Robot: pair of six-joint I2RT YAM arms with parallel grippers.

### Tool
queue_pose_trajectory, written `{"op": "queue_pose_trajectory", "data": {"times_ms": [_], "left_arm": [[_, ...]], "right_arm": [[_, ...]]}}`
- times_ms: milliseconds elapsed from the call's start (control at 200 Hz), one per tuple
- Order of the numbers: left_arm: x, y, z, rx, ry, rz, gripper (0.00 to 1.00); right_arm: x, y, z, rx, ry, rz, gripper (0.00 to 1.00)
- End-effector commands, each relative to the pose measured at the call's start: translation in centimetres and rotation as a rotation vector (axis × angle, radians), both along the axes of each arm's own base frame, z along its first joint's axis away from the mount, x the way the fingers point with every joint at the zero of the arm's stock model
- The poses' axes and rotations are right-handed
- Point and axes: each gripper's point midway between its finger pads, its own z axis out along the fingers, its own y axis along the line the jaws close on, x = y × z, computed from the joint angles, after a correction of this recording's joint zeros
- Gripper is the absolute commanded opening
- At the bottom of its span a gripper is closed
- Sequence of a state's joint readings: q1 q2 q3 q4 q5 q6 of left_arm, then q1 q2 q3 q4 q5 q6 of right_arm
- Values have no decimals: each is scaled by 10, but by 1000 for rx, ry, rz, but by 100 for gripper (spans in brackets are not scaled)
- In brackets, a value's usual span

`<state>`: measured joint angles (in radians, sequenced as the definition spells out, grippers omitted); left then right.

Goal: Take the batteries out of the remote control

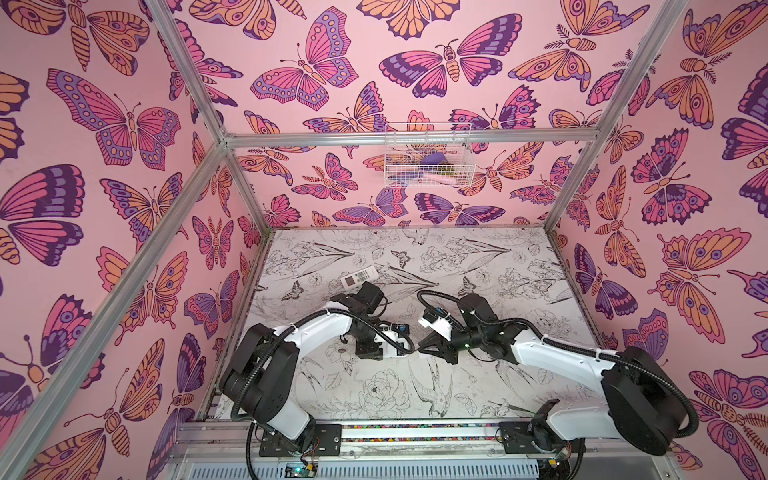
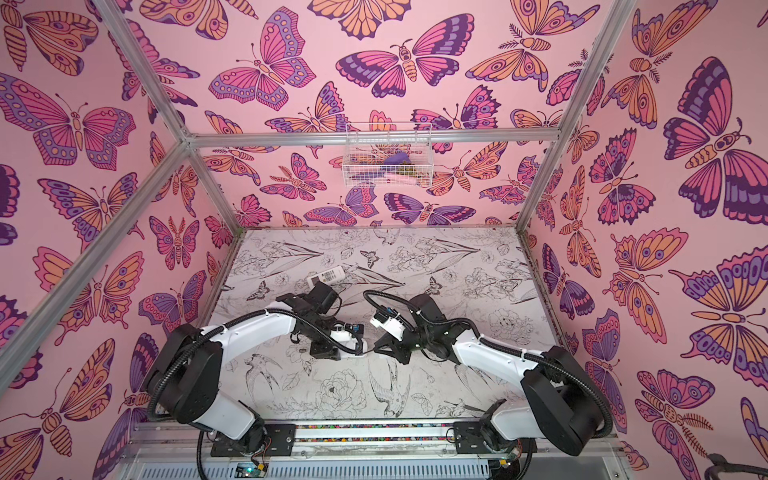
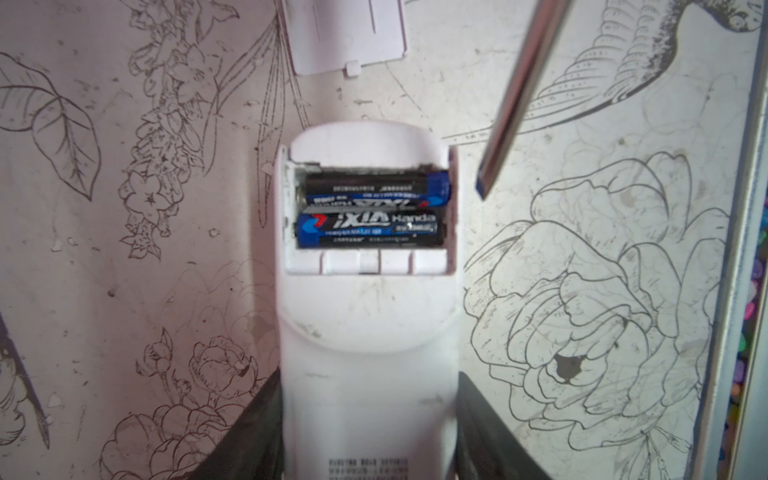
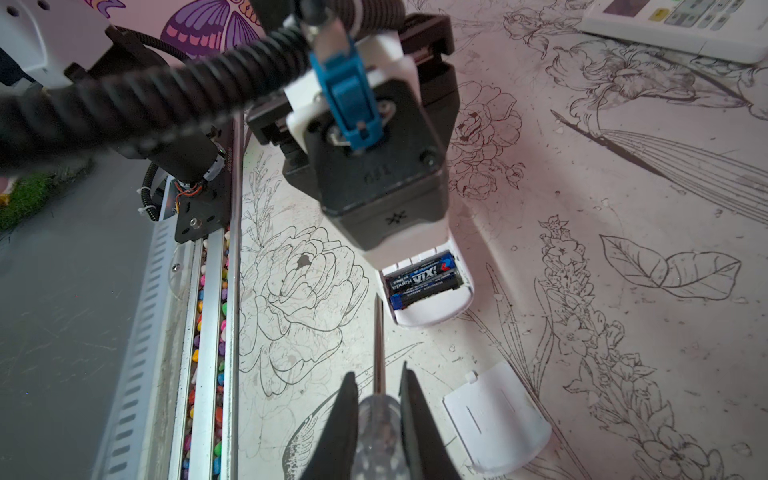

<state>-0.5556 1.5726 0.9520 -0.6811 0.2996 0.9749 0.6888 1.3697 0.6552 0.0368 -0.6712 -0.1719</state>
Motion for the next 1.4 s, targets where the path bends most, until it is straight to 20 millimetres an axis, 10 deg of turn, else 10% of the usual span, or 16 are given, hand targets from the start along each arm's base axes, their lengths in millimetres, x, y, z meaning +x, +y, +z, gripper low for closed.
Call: {"op": "queue_pose_trajectory", "data": {"times_ms": [0, 526, 1393], "left_arm": [[-7, 0, -5, -12, 44, -2, 40], [-8, 2, -8, -1, 48, -10, 40], [-10, -1, -11, 11, 61, -10, 40]], "right_arm": [[2, 2, 2, -7, -18, 34, 0], [14, -1, 20, 52, -53, -12, 0], [7, 1, -5, -2, 24, 24, 0]]}}
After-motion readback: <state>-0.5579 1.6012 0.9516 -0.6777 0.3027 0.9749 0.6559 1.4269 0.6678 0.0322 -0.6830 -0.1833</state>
